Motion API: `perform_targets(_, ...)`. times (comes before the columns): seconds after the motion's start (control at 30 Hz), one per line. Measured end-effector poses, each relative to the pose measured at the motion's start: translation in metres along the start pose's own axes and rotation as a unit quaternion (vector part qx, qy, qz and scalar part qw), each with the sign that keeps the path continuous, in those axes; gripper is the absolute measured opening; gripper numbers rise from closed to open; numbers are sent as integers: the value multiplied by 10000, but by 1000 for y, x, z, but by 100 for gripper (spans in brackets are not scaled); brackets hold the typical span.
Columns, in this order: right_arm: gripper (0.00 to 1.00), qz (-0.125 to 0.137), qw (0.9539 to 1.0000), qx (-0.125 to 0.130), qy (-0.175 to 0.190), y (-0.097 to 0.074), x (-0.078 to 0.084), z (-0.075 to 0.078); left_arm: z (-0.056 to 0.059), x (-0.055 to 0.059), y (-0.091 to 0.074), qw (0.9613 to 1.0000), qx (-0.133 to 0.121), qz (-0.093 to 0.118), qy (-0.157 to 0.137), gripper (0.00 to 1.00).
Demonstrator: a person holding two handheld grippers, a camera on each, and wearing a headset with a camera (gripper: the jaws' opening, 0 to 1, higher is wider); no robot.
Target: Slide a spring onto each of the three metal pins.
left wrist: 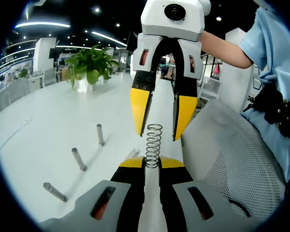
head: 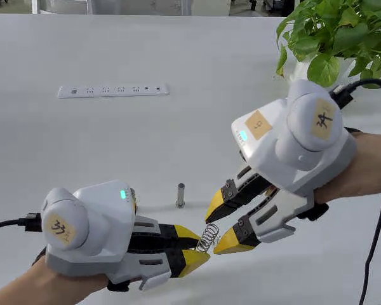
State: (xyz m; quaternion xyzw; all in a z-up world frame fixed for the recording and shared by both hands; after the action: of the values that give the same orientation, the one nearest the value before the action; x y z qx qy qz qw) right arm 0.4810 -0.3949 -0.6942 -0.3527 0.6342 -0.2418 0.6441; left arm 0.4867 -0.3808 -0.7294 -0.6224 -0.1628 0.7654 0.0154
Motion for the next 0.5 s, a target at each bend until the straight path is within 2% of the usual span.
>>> perform_targets(0.13,17,-175,9998,-82,-30,4,2,4,-2,1,1,10000,-18,-73,18,7)
perform_targets(0.5,13,-442,9984,-336,-81,6,4,4,-1,0,4,9998,19,-143,142,6)
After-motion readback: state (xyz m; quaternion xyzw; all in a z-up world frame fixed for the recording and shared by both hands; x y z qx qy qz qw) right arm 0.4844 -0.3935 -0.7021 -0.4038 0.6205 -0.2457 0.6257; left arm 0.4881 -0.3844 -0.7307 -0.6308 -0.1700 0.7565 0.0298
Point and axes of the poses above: the centre of the closed fingertips' face, and the gripper's own axes: y roughly forward along the fingers, z roughly to its right, x roughly out of its underside, the point moved 2 cm from there along -y, roughly backward along the fingers, and after that the axes turned 8 degrees about z, right-handed, at the moved point
